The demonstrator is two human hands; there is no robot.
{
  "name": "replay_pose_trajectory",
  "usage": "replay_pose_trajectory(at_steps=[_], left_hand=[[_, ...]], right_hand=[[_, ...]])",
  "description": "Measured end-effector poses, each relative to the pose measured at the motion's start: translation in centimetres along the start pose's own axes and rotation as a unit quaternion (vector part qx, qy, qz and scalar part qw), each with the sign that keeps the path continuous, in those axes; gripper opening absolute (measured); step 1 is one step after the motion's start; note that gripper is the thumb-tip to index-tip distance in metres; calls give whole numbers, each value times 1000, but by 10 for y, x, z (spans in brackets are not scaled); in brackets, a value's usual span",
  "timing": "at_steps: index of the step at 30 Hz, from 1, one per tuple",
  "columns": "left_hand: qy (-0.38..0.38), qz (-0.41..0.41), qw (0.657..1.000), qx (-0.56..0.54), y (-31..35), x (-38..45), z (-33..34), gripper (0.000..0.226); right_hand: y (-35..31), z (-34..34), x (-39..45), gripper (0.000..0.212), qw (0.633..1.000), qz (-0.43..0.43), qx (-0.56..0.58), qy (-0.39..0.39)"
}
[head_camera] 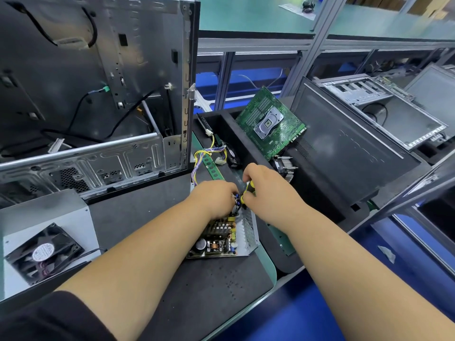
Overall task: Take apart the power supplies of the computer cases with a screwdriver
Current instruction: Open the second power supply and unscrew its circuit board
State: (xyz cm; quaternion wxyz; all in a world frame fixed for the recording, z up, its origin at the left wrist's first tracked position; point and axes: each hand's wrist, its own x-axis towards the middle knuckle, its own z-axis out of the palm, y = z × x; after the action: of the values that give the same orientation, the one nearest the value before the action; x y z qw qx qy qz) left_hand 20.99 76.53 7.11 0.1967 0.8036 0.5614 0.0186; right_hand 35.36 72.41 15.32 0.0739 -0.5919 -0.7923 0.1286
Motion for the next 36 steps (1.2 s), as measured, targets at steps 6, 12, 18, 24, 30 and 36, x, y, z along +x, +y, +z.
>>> replay_pose_trajectory(at_steps=[6, 12, 18, 24, 30, 36], left_hand=[[-16, -9, 1000, -5, 0, 0, -1, 32], [-10, -8, 1000, 2, 0, 0, 0, 36], [-11, -1, 1000, 5, -1, 1, 1, 37], [-21, -4, 1000, 2, 0, -2, -2, 35], [-3, 4, 1000, 13, 0, 0, 0, 37], [-16, 0, 1000, 3, 0, -1, -1, 32]], right_hand=[[0, 2, -4, 33, 991, -1, -130, 13], [2, 2, -1, 17, 1000, -1, -25, 2], [0, 3, -4, 19, 999, -5, -46, -5], [3, 4, -2, 27, 994, 5, -110, 2], [-1, 0, -2, 19, 1000, -6, -5, -8], [0, 7, -5, 34, 991, -7, -135, 9]])
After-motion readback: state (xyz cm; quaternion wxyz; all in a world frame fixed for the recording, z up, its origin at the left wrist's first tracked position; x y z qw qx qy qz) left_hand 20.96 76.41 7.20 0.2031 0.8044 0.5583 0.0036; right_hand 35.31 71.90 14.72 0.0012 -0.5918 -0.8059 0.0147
